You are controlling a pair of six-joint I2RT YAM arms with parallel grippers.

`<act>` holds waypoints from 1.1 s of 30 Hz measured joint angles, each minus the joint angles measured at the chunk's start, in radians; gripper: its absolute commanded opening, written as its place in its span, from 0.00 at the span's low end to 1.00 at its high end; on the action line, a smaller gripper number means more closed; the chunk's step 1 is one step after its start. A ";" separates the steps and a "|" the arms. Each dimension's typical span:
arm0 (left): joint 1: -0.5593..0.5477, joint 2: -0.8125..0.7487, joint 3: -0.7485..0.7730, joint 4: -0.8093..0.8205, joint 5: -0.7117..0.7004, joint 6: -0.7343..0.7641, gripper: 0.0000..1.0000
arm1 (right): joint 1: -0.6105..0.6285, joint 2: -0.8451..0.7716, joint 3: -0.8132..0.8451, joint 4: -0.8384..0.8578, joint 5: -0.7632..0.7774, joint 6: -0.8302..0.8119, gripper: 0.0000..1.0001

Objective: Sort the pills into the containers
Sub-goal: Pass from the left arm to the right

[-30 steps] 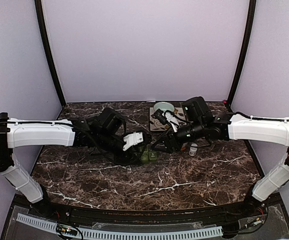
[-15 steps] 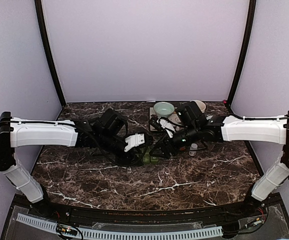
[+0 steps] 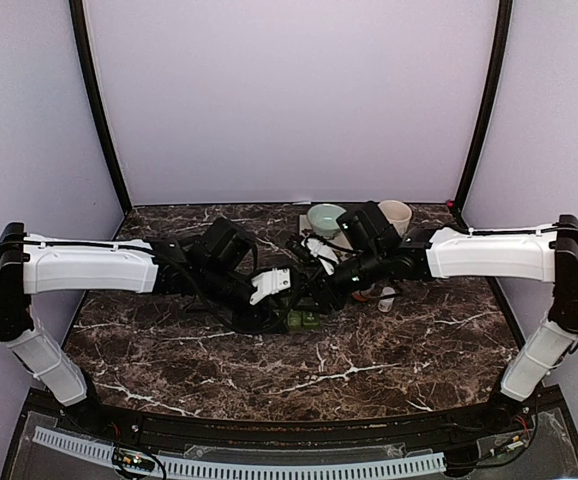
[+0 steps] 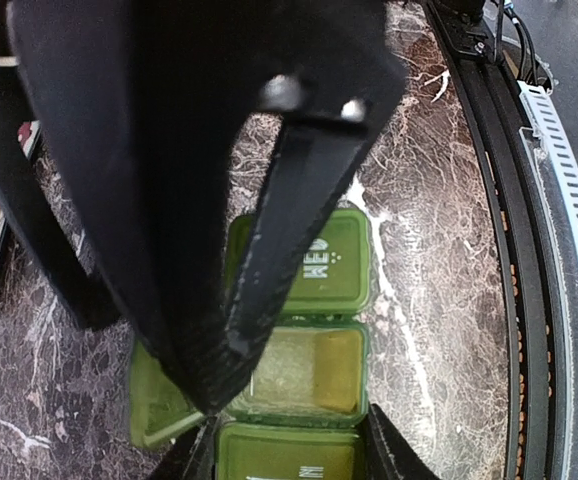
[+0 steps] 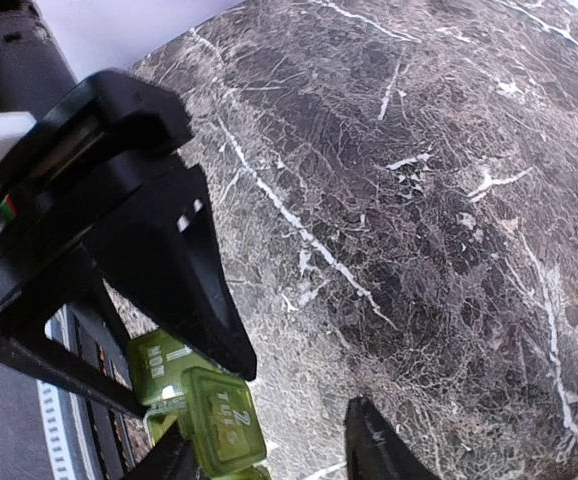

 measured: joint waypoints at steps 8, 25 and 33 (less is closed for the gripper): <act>0.000 0.006 0.008 0.002 0.002 0.001 0.19 | 0.006 0.006 0.017 -0.004 -0.002 -0.007 0.09; 0.005 0.017 -0.048 0.100 -0.107 -0.109 0.71 | 0.011 0.006 -0.007 0.053 0.014 0.021 0.00; 0.029 -0.036 -0.112 0.179 -0.140 -0.189 0.83 | 0.011 0.006 -0.024 0.093 0.038 0.038 0.00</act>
